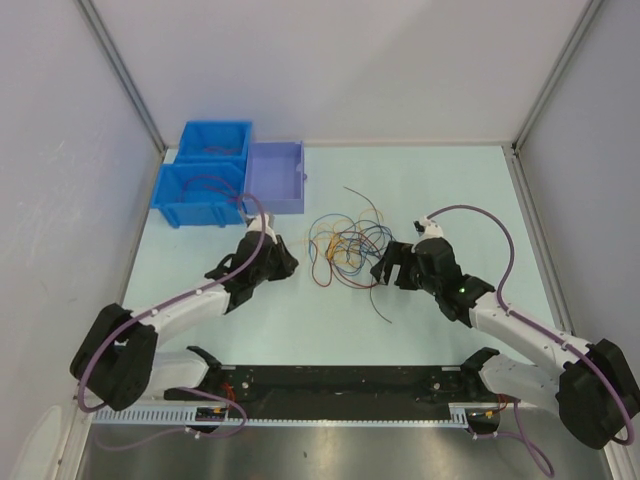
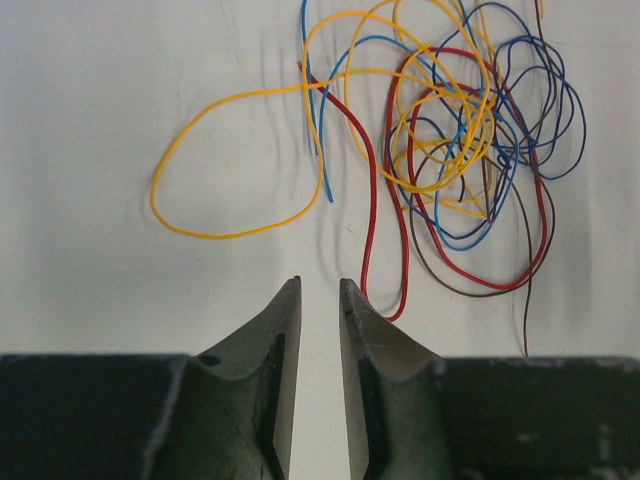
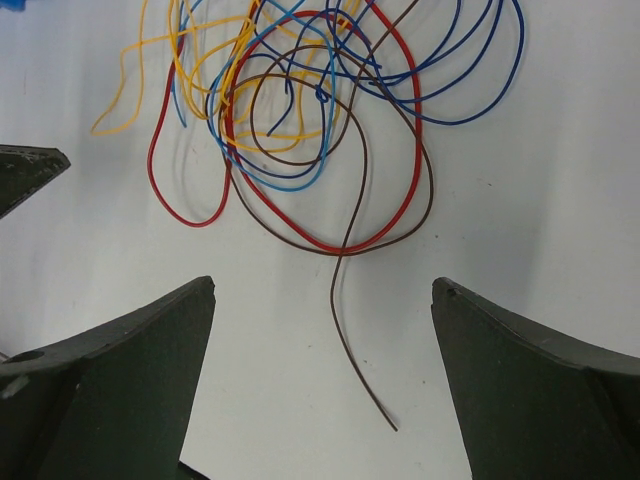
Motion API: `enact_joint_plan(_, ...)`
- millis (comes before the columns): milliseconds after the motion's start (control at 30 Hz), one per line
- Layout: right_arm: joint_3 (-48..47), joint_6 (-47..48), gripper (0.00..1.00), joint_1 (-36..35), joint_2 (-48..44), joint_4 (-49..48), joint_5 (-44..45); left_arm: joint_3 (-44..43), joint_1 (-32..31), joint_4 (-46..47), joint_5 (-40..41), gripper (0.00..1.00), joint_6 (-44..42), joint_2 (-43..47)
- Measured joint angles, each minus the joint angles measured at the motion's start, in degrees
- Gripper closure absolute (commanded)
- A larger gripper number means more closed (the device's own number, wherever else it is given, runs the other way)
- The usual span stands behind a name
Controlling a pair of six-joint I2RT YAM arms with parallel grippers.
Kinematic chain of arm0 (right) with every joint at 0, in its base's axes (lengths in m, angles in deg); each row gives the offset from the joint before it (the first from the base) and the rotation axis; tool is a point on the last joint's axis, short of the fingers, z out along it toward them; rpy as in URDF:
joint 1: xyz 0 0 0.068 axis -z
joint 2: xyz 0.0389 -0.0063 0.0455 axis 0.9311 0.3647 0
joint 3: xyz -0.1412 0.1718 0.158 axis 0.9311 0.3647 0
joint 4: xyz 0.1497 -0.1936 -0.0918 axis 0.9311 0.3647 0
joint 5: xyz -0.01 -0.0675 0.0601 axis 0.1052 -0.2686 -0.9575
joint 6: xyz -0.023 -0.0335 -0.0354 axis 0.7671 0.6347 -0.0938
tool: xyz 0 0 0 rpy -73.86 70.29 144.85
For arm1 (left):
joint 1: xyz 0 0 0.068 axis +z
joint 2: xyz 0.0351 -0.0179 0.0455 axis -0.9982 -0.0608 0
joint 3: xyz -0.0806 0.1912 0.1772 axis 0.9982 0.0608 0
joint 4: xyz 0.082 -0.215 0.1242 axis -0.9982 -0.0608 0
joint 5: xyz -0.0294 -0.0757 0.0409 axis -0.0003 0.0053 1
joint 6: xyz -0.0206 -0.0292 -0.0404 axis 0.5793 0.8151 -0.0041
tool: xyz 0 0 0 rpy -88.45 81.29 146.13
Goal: Untangle the cables
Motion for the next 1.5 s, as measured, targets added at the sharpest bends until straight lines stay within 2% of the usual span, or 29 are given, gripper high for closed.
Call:
enact_joint_plan(133, 0.0, 0.0, 0.06, 0.0, 0.0, 0.6, 0.3, 0.5, -1.3, 3.1, -1.9, 0.69, -0.5, -3.4)
enact_joint_plan(367, 0.0, 0.0, 0.06, -0.1, -0.3, 1.6, 0.9, 1.0, -3.9, 7.2, -5.3, 0.69, -1.3, -8.0)
enact_joint_plan(600, 0.0, 0.0, 0.06, -0.1, -0.3, 2.2, 1.4, 0.6, -5.8, 8.7, -5.3, 0.68, -1.7, -12.9)
enact_joint_plan(700, 0.0, 0.1, 0.06, -0.1, -0.3, 2.2, 1.5, -0.3, -6.8, 8.8, -4.6, 0.72, -2.1, -15.3)
enact_joint_plan(733, 0.0, 0.1, 0.06, -0.1, -0.3, 2.2, 1.5, -0.6, -7.1, 8.8, -4.3, 0.8, -2.1, -15.9)
enact_joint_plan(900, 0.0, 0.1, 0.06, -0.1, -0.3, 2.2, 1.5, -1.4, -8.1, 10.8, -3.5, 0.87, -2.1, -18.0)
enact_joint_plan(967, 0.0, 0.2, 0.06, -0.1, -0.3, 2.2, 1.5, -1.5, -8.8, 11.4, -3.0, 0.92, -2.1, -18.1)
enact_joint_plan(1000, 0.0, 0.2, 0.06, -0.1, -0.3, 2.2, 1.5, -1.5, -9.2, 11.6, -2.6, 1.0, -2.1, -18.1)
enact_joint_plan(1200, 0.0, 0.3, 0.06, -0.1, -0.3, 2.2, 1.5, -2.4, -10.4, 11.6, -0.6, 1.0, -2.1, -18.0)
enact_joint_plan(1300, 0.0, 0.3, 0.06, -0.1, -0.3, 2.2, 1.5, -3.8, -10.4, 8.7, 0.6, 1.0, -2.7, -16.8)
enact_joint_plan(1500, 0.0, 0.3, 0.06, -0.1, -0.2, 2.2, 1.5, -13.1, -10.4, -2.4, 3.9, 1.0, -6.7, -6.2)
